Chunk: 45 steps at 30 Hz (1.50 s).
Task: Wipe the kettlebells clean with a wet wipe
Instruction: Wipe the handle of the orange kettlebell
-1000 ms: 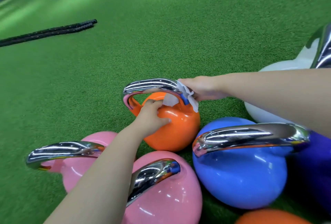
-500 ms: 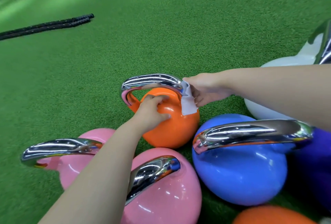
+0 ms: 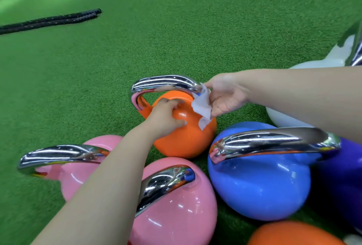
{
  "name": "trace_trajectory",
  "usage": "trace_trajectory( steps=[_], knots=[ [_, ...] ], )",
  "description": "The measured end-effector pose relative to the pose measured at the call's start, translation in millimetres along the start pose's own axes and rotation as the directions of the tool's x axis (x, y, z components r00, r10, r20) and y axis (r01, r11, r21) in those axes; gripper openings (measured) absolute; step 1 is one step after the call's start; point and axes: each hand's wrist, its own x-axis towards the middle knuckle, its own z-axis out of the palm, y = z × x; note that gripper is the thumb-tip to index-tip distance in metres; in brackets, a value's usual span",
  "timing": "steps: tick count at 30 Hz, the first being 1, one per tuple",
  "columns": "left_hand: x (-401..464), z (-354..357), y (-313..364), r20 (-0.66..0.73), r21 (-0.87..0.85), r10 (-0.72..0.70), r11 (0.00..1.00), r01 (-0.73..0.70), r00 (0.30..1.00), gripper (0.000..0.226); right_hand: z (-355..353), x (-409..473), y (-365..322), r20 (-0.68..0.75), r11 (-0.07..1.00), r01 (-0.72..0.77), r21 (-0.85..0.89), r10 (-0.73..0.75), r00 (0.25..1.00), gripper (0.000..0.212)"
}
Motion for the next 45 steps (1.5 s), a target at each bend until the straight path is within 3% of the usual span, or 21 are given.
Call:
trace_trajectory(
  steps=[5,6,7,8,9,11,12,14,15,17,19,21,24,26,28,30,32,35,37,42,45],
  knots=[
    [-2.8,-5.2,17.7,-0.070,-0.078,-0.028,0.997,0.022,0.997,0.021,-11.3,26.2,1.2,-0.079,0.999,-0.049,0.003,0.049,0.996,0.026],
    [-5.4,-7.1,22.0,-0.014,-0.122,-0.037,0.992,0.035,0.999,0.021,-19.0,38.5,5.9,-0.077,0.995,-0.086,0.044,0.089,0.993,0.025],
    [-9.2,-10.0,26.6,0.087,-0.198,-0.029,0.979,0.046,0.996,0.024,-20.4,39.9,7.1,-0.130,0.996,-0.079,-0.046,0.072,0.989,0.029],
    [-14.9,-13.1,33.0,0.219,-0.291,-0.001,0.954,0.067,0.976,0.023,-15.5,29.5,6.4,-0.185,0.996,-0.008,-0.085,-0.008,0.983,0.037],
    [-21.9,-15.4,40.6,0.353,-0.371,0.047,0.924,0.094,0.934,0.019,-9.2,18.7,4.8,-0.191,1.000,0.006,0.018,-0.003,0.982,0.043],
    [-29.4,-14.4,50.9,0.511,-0.414,0.140,0.905,0.100,0.848,0.006,-7.7,5.0,7.7,-0.103,0.994,0.025,0.111,-0.013,0.995,0.056],
    [-28.9,-11.0,54.1,0.517,-0.398,0.165,0.915,0.065,0.840,0.018,-7.5,4.9,6.5,-0.068,0.991,0.026,0.132,-0.017,0.998,0.059],
    [-23.9,-1.2,58.9,0.382,-0.295,0.179,0.953,-0.064,0.907,0.038,-5.4,-0.1,5.4,-0.050,0.979,-0.015,0.204,0.025,0.998,0.061],
    [-21.1,3.1,60.5,0.270,-0.218,0.198,0.966,-0.141,0.942,0.039,-7.5,0.1,6.2,-0.007,0.967,-0.035,0.252,0.038,0.999,0.062],
    [-19.0,8.7,61.9,0.143,-0.012,0.244,0.969,-0.245,0.959,0.040,-7.4,0.3,6.5,-0.071,0.969,-0.030,0.247,0.048,0.996,0.058],
    [-22.2,13.5,62.7,0.196,0.192,0.179,0.957,-0.217,0.964,0.051,-7.8,2.7,7.5,-0.113,0.975,-0.053,0.214,0.078,0.991,0.045],
    [-26.6,16.5,61.8,0.273,0.328,0.022,0.938,-0.115,0.962,0.066,-8.0,3.3,9.6,-0.138,0.987,-0.034,0.157,0.056,0.989,0.032],
    [-31.4,7.7,69.1,0.282,0.394,-0.121,0.919,0.000,0.952,0.057,-4.8,-1.5,10.7,-0.190,0.995,0.006,0.100,0.014,0.982,0.036],
    [-34.8,2.7,77.8,0.238,0.277,-0.157,0.957,0.088,0.959,0.035,-3.1,-3.5,10.0,-0.206,0.996,0.007,0.090,0.012,0.978,0.037],
    [-48.6,3.1,95.2,0.245,-0.059,-0.197,0.974,0.217,0.949,0.014,-3.7,-5.6,11.3,-0.193,0.994,0.008,0.110,0.014,0.981,0.042],
    [-57.5,12.8,111.2,0.265,-0.371,-0.243,0.868,0.331,0.933,0.014,-6.4,-5.8,12.7,-0.168,0.992,-0.001,0.127,0.023,0.985,0.045],
    [-51.1,24.3,111.8,0.261,-0.526,-0.349,0.730,0.436,0.900,0.036,-6.4,-6.4,12.4,-0.155,0.992,-0.006,0.124,0.026,0.988,0.044],
    [-38.5,28.7,113.3,0.336,-0.708,-0.418,0.479,0.519,0.844,0.039,-8.3,-2.2,14.2,-0.152,1.000,-0.011,0.027,0.015,0.988,0.041],
    [-32.4,32.5,111.3,0.356,-0.770,-0.424,0.371,0.518,0.833,0.046,-8.0,-1.0,15.9,-0.207,0.999,-0.014,-0.040,0.006,0.978,0.035],
    [-22.7,38.9,97.4,0.147,-0.827,-0.530,0.398,0.398,0.835,0.056,-6.6,3.3,17.3,-0.278,0.998,-0.030,-0.050,0.015,0.960,0.028],
    [-15.5,38.1,92.0,0.027,-0.657,-0.577,0.605,0.450,0.816,0.047,-5.8,5.2,16.4,-0.309,0.999,-0.038,-0.012,0.032,0.951,0.037]
  ],
)
